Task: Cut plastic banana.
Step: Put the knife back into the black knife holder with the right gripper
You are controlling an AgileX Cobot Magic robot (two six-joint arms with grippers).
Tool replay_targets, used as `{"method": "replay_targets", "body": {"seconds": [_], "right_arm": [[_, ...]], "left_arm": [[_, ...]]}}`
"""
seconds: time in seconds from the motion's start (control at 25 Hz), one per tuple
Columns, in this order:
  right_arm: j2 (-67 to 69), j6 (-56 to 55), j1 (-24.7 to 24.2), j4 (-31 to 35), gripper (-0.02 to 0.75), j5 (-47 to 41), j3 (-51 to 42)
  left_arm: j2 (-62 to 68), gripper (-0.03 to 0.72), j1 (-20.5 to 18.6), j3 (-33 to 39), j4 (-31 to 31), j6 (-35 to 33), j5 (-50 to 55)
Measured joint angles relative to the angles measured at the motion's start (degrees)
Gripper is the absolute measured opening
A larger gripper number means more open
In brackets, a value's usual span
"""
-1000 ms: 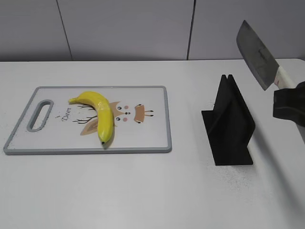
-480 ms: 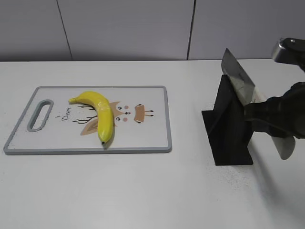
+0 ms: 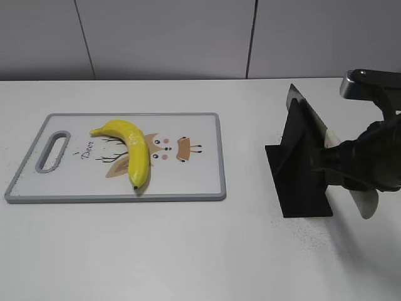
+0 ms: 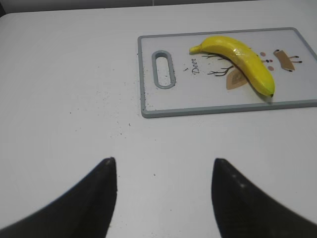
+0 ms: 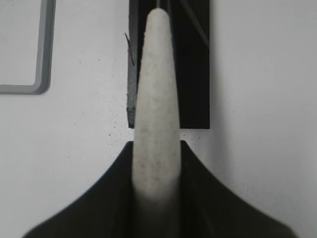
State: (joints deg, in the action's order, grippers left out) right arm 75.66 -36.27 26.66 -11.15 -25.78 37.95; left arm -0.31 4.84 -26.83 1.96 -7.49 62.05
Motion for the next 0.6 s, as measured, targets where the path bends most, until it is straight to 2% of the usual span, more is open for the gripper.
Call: {"method": "replay_targets", "body": {"seconds": [0.16, 0.2, 0.36, 0.4, 0.6], "right_arm": [[0.2, 0.8, 0.0, 1.6, 0.177, 0.0, 0.0], [0.2, 1.6, 0.0, 2.3, 0.225, 0.2, 0.1], [0.2, 4.4, 0.0, 5.4, 0.564, -0.2, 1.9], [0.2, 4.8, 0.0, 5.6, 0.603, -1.0, 2.8], [0.0, 12.8, 0.0, 6.1, 0.618, -12.0, 11.1]], "left_arm": [[0.0, 0.589, 0.0, 0.0, 0.0, 0.0, 0.0], [0.0, 0.589, 0.0, 0.0, 0.0, 0.0, 0.0], [0.0, 0.589, 0.0, 0.0, 0.0, 0.0, 0.0], [0.0, 0.589, 0.0, 0.0, 0.0, 0.0, 0.0], [0.0, 0.589, 0.0, 0.0, -0.2, 0.0, 0.0]]}}
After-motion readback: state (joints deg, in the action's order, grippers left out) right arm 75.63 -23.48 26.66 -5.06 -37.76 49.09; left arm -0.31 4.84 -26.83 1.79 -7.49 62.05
